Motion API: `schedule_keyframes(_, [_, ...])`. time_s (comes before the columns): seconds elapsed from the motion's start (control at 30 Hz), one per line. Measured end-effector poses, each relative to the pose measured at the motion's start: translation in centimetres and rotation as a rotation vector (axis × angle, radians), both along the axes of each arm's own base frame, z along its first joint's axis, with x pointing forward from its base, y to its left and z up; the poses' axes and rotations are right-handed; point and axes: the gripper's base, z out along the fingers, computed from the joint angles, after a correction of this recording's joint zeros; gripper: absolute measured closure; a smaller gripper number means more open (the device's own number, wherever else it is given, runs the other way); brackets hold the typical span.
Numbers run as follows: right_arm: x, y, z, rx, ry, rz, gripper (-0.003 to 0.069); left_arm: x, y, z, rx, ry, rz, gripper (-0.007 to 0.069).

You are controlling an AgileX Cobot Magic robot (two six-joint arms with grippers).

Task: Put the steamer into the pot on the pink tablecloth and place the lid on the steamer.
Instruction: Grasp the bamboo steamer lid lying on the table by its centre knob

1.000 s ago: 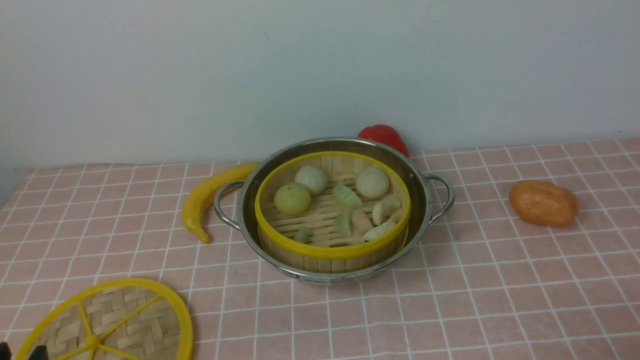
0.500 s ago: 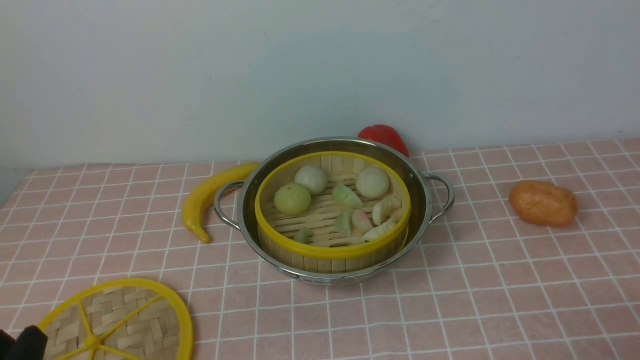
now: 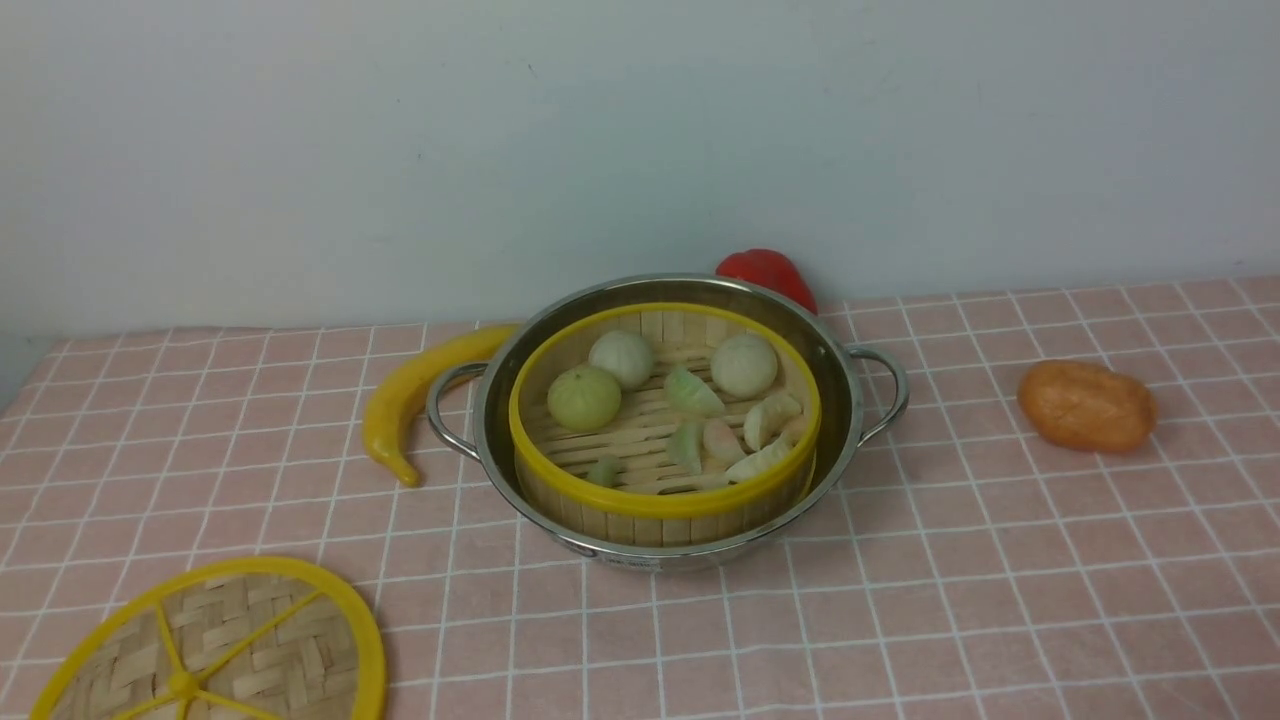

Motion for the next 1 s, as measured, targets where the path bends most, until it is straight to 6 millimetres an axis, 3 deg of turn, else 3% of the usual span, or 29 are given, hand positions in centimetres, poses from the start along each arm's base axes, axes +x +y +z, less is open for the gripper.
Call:
schedule_keyframes(0.17, [0.0,0.0,0.0,0.000,0.000,0.000,0.0419,-0.6,-0.6,4.5,0.256,0.183,-0.027,0.0381])
schedule_keyframes(0.27, [0.0,0.0,0.0,0.000,0.000,0.000,0.0419,0.1,-0.4,6.5,0.394,0.533,-0.056,0.0381])
schedule_keyframes(0.3, [0.0,0.0,0.0,0.000,0.000,0.000,0.0419,0.4,-0.3,6.4,0.400,0.546,-0.054,0.0381])
schedule_keyframes(0.4, [0.0,0.0,0.0,0.014,0.000,-0.003,0.0419,2.2,0.4,6.9,0.413,0.939,-0.057,0.0381])
schedule_keyframes(0.47, [0.0,0.0,0.0,0.018,0.000,-0.003,0.0419,4.6,0.9,6.4,0.436,1.156,-0.048,0.0381])
schedule_keyframes(0.6, [0.0,0.0,0.0,0.020,0.000,-0.004,0.0419,9.5,1.3,4.5,0.466,1.363,-0.071,0.0381])
schedule_keyframes(0.63, [0.0,0.0,0.0,0.020,0.000,-0.004,0.0419,9.8,1.3,4.3,0.468,1.365,-0.073,0.0381])
schedule_keyframes(0.73, [0.0,0.0,0.0,0.024,0.000,-0.005,0.0419,14.1,1.3,1.2,0.479,1.472,-0.113,0.0381])
schedule_keyframes(0.87, [0.0,0.0,0.0,0.025,0.000,-0.005,0.0419,16.8,1.2,-1.9,0.475,1.576,-0.145,0.0381])
schedule_keyframes(1.0, [0.0,0.0,0.0,0.026,0.000,-0.005,0.0419,18.2,1.2,-4.2,0.451,1.650,-0.153,0.0381])
